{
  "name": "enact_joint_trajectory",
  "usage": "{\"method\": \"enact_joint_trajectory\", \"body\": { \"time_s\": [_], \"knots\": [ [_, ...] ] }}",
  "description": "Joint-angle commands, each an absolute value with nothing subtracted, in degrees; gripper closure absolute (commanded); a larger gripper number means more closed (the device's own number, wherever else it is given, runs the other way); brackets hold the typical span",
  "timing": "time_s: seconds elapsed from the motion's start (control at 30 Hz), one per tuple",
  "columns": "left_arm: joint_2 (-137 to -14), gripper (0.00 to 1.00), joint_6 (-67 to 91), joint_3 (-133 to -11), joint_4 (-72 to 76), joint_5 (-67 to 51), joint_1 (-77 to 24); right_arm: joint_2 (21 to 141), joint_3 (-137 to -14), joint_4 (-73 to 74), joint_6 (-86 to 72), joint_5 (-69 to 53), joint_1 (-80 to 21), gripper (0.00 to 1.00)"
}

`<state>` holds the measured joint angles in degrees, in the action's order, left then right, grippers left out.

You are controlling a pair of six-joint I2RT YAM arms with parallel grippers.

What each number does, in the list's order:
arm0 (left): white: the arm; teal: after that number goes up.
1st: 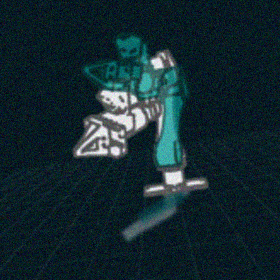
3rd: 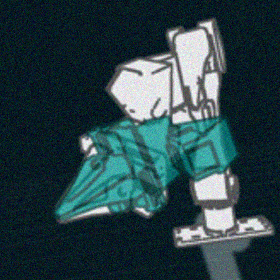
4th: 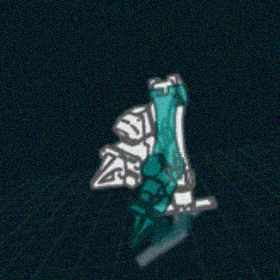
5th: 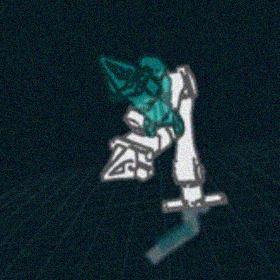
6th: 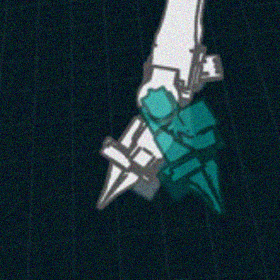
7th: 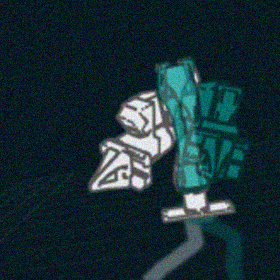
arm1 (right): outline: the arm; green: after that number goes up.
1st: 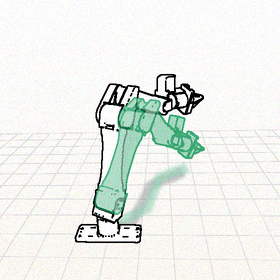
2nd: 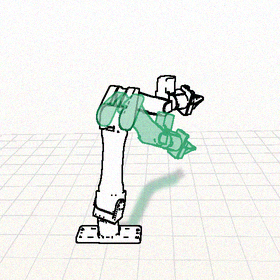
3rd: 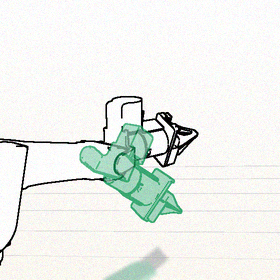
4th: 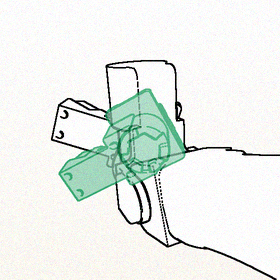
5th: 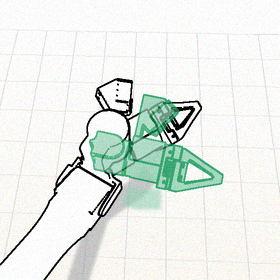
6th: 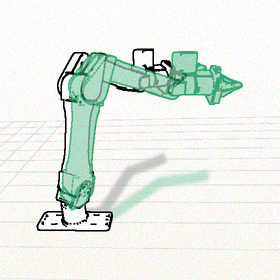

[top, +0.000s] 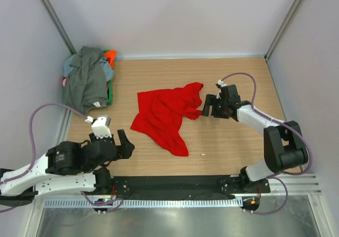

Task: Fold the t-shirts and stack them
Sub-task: Flatten the tshirt out

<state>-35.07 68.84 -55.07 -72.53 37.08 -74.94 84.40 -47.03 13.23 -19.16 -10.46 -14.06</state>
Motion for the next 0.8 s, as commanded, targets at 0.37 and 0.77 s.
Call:
{"method": "enact_joint_trajectory", "body": {
  "time_s": [0.37,0.77],
  "knots": [
    [-37.7,0.04,67.7,-58.7,-79.6,41.7,-75.1,96.8,-57.9,8.9,-12.2,-6.2,-18.5,0.42],
    [-41.7,0.05,66.5,-58.8,-79.0,41.7,-75.1,95.1,-57.0,7.0,-11.4,-8.8,-19.8,0.99]
  ]
}}
